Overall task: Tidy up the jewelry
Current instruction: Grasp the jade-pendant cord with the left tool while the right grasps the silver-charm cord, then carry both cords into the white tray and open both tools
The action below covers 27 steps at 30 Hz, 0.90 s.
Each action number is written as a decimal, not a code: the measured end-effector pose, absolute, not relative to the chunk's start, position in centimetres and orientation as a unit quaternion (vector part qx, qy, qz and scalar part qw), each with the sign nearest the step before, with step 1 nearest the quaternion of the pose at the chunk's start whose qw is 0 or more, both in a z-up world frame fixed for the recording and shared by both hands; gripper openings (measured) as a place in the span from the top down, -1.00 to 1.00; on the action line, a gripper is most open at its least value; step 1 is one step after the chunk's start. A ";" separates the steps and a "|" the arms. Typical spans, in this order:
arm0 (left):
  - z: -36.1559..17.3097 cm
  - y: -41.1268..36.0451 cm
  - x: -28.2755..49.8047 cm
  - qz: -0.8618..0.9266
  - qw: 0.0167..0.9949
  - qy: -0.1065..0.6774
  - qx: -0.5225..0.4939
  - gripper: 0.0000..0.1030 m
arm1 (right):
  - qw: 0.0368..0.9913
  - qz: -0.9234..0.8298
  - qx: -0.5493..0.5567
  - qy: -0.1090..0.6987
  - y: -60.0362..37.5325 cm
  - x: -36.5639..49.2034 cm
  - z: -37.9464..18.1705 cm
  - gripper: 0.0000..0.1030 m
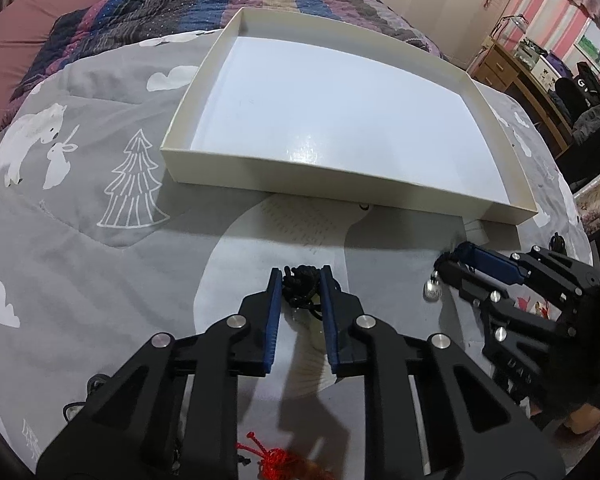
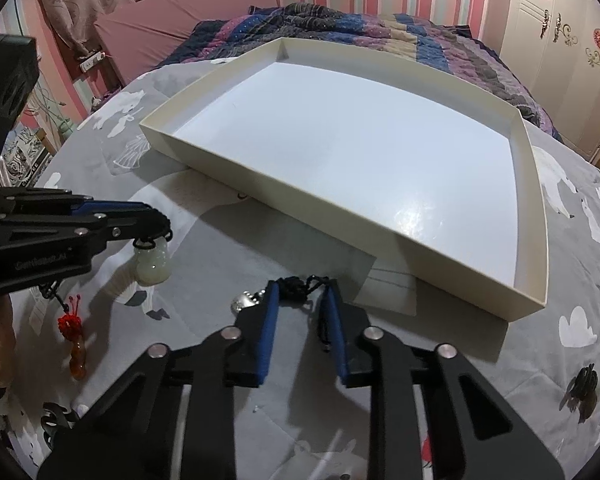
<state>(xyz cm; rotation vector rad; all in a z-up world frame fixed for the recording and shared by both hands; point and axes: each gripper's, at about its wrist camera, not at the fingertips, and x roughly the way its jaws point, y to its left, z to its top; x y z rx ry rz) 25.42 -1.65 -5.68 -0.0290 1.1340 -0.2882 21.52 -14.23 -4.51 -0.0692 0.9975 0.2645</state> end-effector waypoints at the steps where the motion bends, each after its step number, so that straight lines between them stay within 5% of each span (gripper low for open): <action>1: -5.6 -1.6 25.3 -0.135 0.834 0.536 -0.013 0.69 | 0.869 0.128 -0.031 0.476 -14.3 21.6 -4.5 0.70; 27: 2.0 -0.8 22.0 -0.157 0.866 0.474 -0.019 0.81 | 0.899 0.136 0.027 0.415 -18.6 19.9 1.1 0.84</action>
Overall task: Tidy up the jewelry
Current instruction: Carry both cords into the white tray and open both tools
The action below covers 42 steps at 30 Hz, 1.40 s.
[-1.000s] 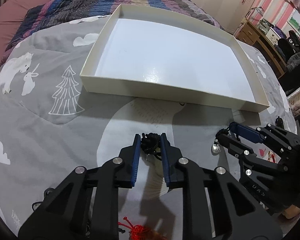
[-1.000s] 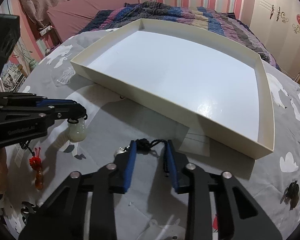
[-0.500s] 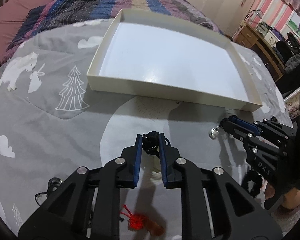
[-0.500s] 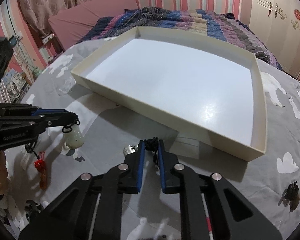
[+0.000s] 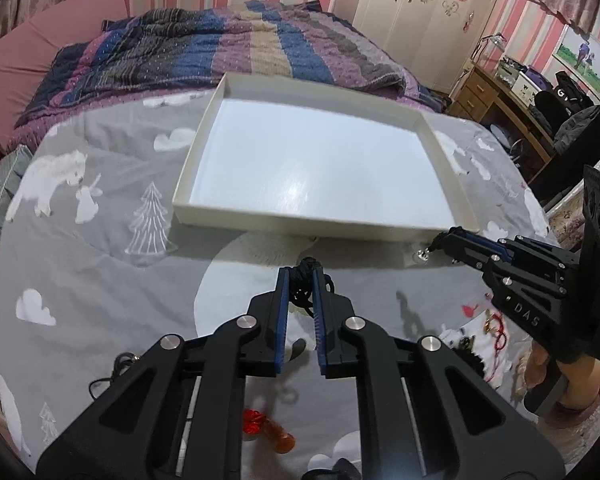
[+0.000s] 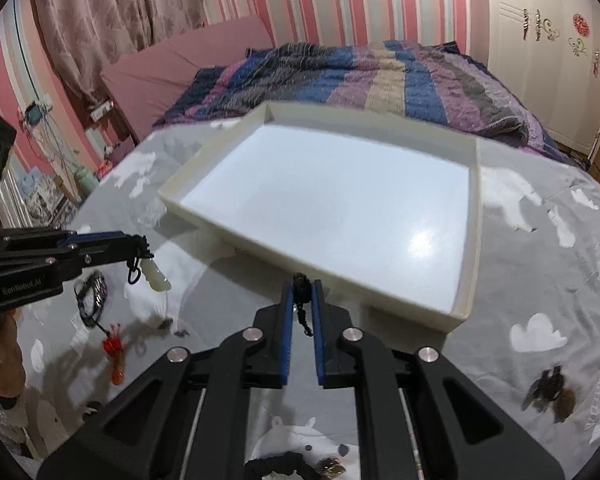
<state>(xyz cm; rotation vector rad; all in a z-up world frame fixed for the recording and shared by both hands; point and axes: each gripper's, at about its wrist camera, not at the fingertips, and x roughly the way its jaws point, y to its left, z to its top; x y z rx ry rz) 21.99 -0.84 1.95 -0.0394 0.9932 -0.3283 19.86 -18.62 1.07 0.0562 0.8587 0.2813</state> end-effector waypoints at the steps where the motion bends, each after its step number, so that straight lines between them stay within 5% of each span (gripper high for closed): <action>1: 2.5 -0.9 22.1 -0.159 0.867 0.472 -0.019 0.81 | 0.903 0.133 0.030 0.407 -19.0 19.9 1.9 0.84; 11: 4.5 -1.3 29.8 -0.134 0.874 0.468 -0.018 0.81 | 0.920 0.073 0.027 0.383 -23.0 26.1 5.1 0.98; 21: 1.5 -2.4 40.0 -0.117 0.869 0.481 -0.024 0.81 | 0.901 0.030 0.038 0.432 -26.8 34.6 0.1 1.00; 35: -1.3 -2.2 42.5 -0.088 0.864 0.495 -0.008 0.79 | 0.898 0.030 0.028 0.439 -26.7 35.3 -1.7 0.97; 39: -1.5 -2.3 42.4 -0.082 0.864 0.497 -0.008 0.63 | 0.900 0.028 0.032 0.434 -26.8 35.1 -1.2 0.94; 42: -1.2 -2.3 42.0 -0.079 0.868 0.490 -0.002 0.24 | 0.902 0.028 0.033 0.429 -27.0 34.6 -0.5 0.93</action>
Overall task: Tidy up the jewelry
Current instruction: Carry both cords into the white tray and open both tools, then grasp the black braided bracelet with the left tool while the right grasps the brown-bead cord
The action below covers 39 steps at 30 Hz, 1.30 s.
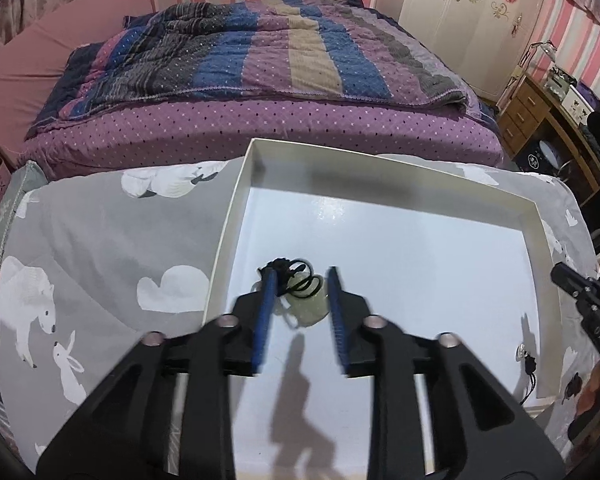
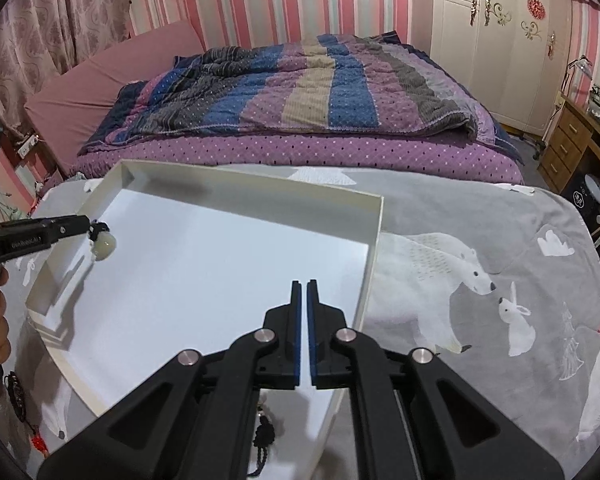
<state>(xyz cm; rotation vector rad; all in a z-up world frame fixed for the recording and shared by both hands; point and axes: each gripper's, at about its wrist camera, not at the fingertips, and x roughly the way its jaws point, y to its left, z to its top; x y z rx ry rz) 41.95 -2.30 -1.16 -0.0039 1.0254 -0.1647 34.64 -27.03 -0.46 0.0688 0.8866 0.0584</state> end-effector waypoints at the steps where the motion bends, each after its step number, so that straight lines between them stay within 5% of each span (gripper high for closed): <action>1: -0.9 -2.2 41.7 -0.078 0.871 0.485 -0.002 0.11 | 0.903 0.028 0.035 0.427 -27.1 34.4 -0.1 0.93; 5: 0.6 -1.7 40.1 -0.080 0.876 0.476 -0.012 0.05 | 0.904 0.020 0.042 0.425 -27.9 32.9 0.9 0.93; 10: 3.2 -0.7 35.8 -0.074 0.892 0.446 0.000 -0.63 | 0.901 0.009 0.041 0.431 -29.2 30.1 1.5 0.91; 11: 3.7 -0.1 34.7 -0.074 0.894 0.443 -0.004 -0.65 | 0.900 0.008 0.042 0.434 -29.4 29.5 1.5 0.83; 13: 4.2 0.8 33.3 -0.079 0.893 0.443 -0.014 -0.69 | 0.899 0.004 0.044 0.436 -30.0 28.0 1.7 0.07; 14: 4.5 1.4 32.2 -0.078 0.892 0.445 -0.017 -0.70 | 0.900 0.001 0.040 0.433 -30.1 27.3 1.9 0.00; 17: 5.0 2.7 29.6 -0.063 0.893 0.445 -0.014 -0.74 | 0.903 -0.004 0.026 0.429 -30.4 25.0 2.5 0.00; 24: 6.0 5.9 23.0 -0.032 0.902 0.430 -0.013 -0.94 | 0.909 -0.002 0.035 0.415 -31.6 19.5 3.7 -0.51; 30: 6.0 7.7 18.9 -0.017 0.904 0.426 -0.019 -0.94 | 0.915 -0.010 0.038 0.402 -32.2 15.7 4.4 -0.71; 39: 5.3 8.0 14.5 -0.015 0.908 0.418 -0.013 -0.94 | 0.917 -0.038 0.051 0.395 -33.7 12.2 3.9 -0.72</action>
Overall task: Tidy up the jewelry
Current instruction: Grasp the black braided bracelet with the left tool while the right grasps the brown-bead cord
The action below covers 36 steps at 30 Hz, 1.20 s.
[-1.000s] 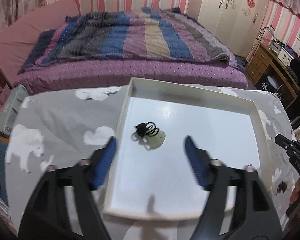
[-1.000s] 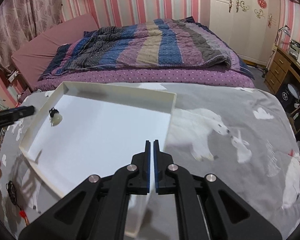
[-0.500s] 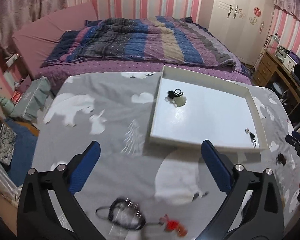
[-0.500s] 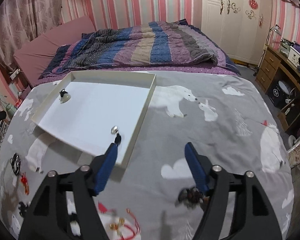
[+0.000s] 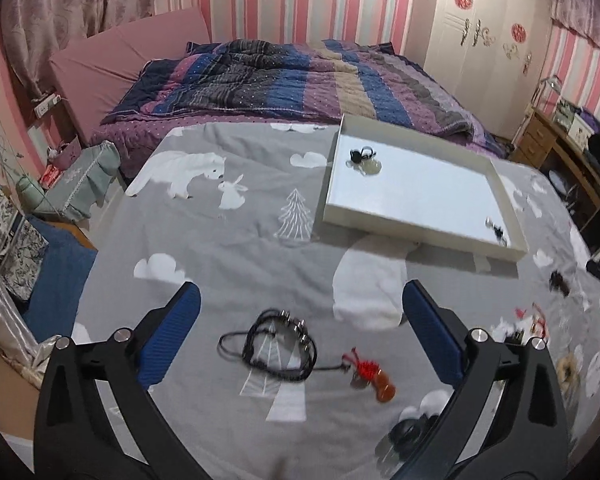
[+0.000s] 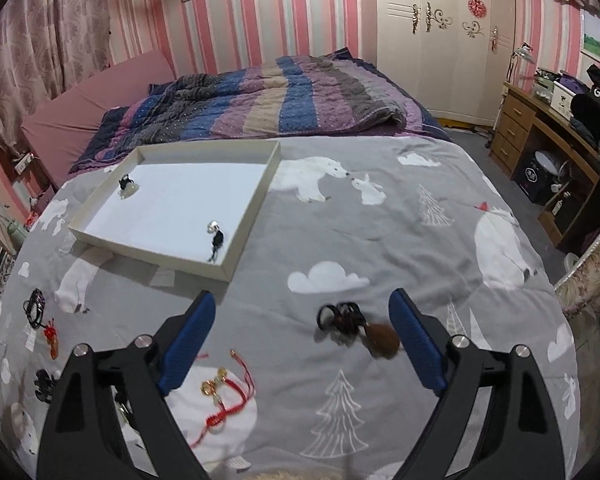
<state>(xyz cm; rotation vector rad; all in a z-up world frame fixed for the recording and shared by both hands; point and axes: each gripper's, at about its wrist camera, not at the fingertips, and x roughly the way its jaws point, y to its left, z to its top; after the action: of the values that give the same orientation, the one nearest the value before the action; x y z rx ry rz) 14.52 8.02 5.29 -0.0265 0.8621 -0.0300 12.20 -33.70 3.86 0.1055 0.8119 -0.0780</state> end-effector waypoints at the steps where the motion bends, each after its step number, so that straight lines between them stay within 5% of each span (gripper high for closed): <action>1: 5.2 8.0 14.2 -0.013 0.909 0.416 -0.009 -0.94 | 0.916 -0.040 0.052 0.395 -33.8 11.9 3.6 -0.72; 26: -0.6 7.6 14.9 -0.033 0.896 0.443 -0.018 -0.89 | 0.911 -0.090 0.026 0.401 -34.4 13.7 -0.5 -0.77; 36: -3.7 6.9 16.1 -0.042 0.877 0.478 -0.013 -0.44 | 0.907 -0.101 0.037 0.407 -35.4 14.5 -2.8 -0.77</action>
<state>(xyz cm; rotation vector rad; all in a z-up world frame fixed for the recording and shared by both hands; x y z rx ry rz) 16.12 6.92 -3.69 -0.0280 0.9970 -0.0882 14.53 -35.39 -2.77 0.0773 0.8404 -0.2087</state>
